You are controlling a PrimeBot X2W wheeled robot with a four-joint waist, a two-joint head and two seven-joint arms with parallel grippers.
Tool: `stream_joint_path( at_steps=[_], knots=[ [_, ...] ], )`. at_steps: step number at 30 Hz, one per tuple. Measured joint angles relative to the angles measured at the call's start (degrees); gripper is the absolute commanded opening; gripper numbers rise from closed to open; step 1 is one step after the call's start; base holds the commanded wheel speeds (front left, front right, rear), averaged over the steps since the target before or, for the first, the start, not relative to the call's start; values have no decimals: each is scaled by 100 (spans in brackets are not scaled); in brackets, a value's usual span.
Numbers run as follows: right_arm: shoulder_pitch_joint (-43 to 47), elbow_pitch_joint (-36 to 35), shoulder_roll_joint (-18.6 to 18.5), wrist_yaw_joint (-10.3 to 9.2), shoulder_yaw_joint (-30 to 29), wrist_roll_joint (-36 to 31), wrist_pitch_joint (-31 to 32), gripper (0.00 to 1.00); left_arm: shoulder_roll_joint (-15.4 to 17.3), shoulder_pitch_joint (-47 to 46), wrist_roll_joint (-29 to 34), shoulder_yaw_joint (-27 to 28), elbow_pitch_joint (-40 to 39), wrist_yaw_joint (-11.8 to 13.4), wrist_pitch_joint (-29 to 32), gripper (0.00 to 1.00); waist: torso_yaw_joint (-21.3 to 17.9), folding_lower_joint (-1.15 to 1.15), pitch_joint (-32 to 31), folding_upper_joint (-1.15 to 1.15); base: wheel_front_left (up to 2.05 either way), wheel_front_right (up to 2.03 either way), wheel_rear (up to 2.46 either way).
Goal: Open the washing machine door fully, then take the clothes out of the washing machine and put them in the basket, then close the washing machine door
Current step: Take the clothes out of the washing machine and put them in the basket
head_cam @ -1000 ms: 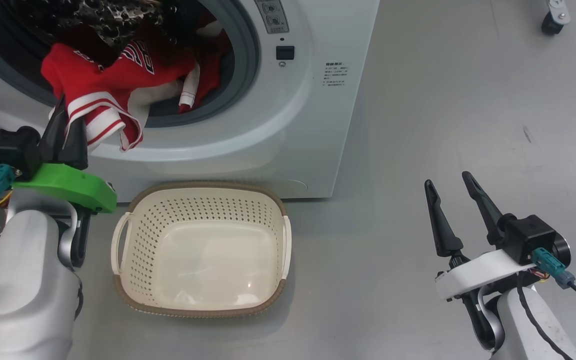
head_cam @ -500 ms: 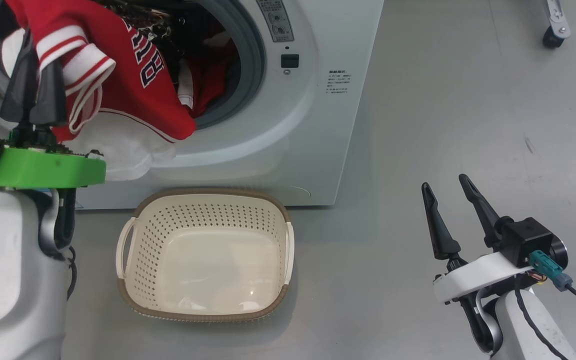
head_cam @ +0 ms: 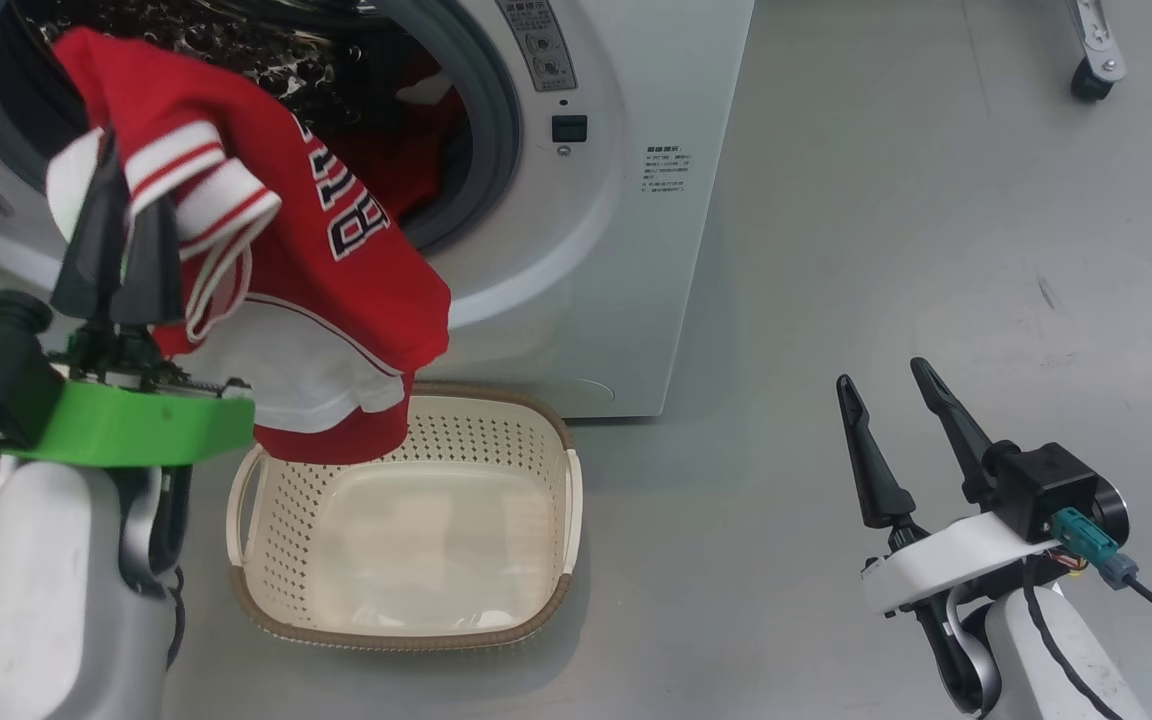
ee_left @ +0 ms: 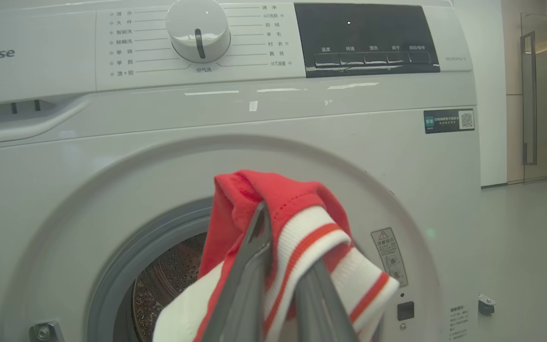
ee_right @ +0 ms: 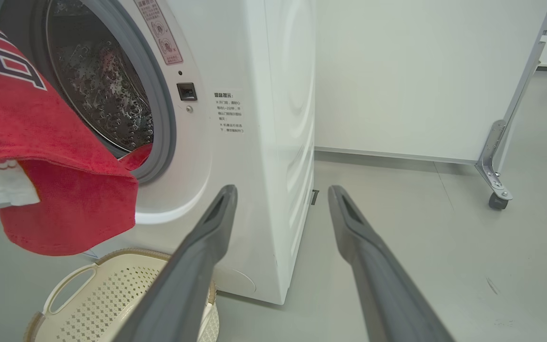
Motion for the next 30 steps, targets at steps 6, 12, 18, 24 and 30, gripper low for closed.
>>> stream_joint_path(
  at_steps=[6, 12, 18, 24, 30],
  knots=[
    [4, -19, 3, 0, 24, 0, 0, 100, 3, 517, 42, -92, 52, -20, 60, 0, -37, 0, 33, 0, 0, 0, 0],
    [4, -58, 4, 0, 55, 0, 0, 100, 1, 846, 37, -226, 224, -22, 232, 0, -83, 0, 176, 0, 0, 0, 0],
    [-5, -125, 4, 16, 104, -7, 0, 100, -5, 1027, 23, -369, 552, -27, 478, 0, -147, 0, 397, 0, 0, 0, 0],
    [-73, -192, 5, 16, 141, -43, 0, 100, 0, 1040, 23, -424, 891, -29, 713, 0, -240, 0, 706, 0, 0, 0, 0],
    [-229, -272, 5, 18, 154, -43, 0, 100, 8, 1022, 24, -478, 1188, -43, 912, 0, -351, 0, 1003, 0, 0, 0, 0]
  ],
)
